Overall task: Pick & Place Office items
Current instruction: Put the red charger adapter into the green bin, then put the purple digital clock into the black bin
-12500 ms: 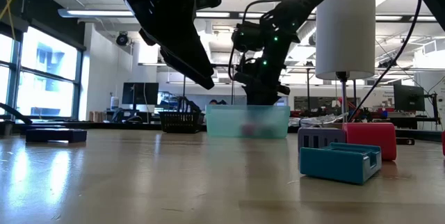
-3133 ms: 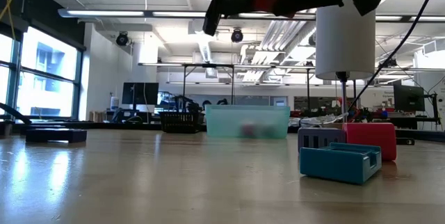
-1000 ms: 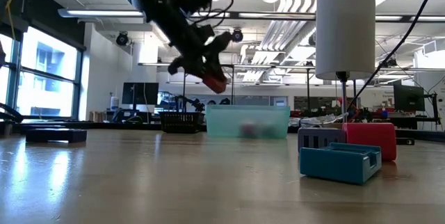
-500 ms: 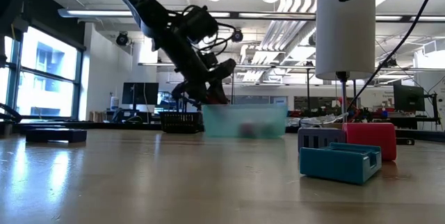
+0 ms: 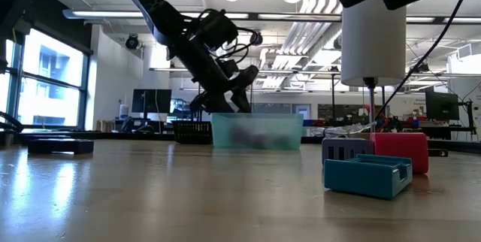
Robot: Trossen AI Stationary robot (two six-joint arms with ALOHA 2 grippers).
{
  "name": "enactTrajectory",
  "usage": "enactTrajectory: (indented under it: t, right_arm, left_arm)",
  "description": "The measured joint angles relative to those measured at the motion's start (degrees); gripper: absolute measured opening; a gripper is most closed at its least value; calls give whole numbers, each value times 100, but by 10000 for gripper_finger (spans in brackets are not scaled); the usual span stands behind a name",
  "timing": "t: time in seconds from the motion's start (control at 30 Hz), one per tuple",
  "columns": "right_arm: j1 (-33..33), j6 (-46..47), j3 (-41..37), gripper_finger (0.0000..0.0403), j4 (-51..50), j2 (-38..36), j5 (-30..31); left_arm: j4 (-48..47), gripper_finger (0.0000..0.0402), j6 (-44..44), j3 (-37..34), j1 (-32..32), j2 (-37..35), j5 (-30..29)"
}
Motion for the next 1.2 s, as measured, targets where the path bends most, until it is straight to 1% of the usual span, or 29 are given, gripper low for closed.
enactTrajectory:
  t: [0.2,0.27,0.4,0.53,0.67,0.8,0.97,1.07,1.2]
  right_arm:
    - [-2,3,0,252,-26,-2,52]
    - [-2,-1,0,252,-26,-2,59]
    - [-2,3,0,252,-26,0,62]
    - [-2,5,0,252,-28,0,47]
    - [2,79,0,252,-33,-1,39]
    - [2,253,0,252,-99,0,14]
    - [1,296,0,252,-119,-2,16]
    - [-5,294,0,252,-103,-2,19]
    - [-26,291,0,252,-87,-1,16]
  left_arm:
    - [-4,190,6,-2,2,-48,13]
    - [-5,191,73,-2,0,-162,151]
    - [-152,191,292,-2,-71,-567,587]
    - [-586,192,480,-2,-378,-1147,726]
    - [-1344,192,566,-2,-757,-1753,730]
    - [-2160,193,566,-2,-1184,-2510,715]
    - [-3377,193,669,-2,-1934,-3233,550]
    - [-4284,193,891,0,-2437,-3403,546]
    - [-5334,193,909,-2,-3082,-3376,504]
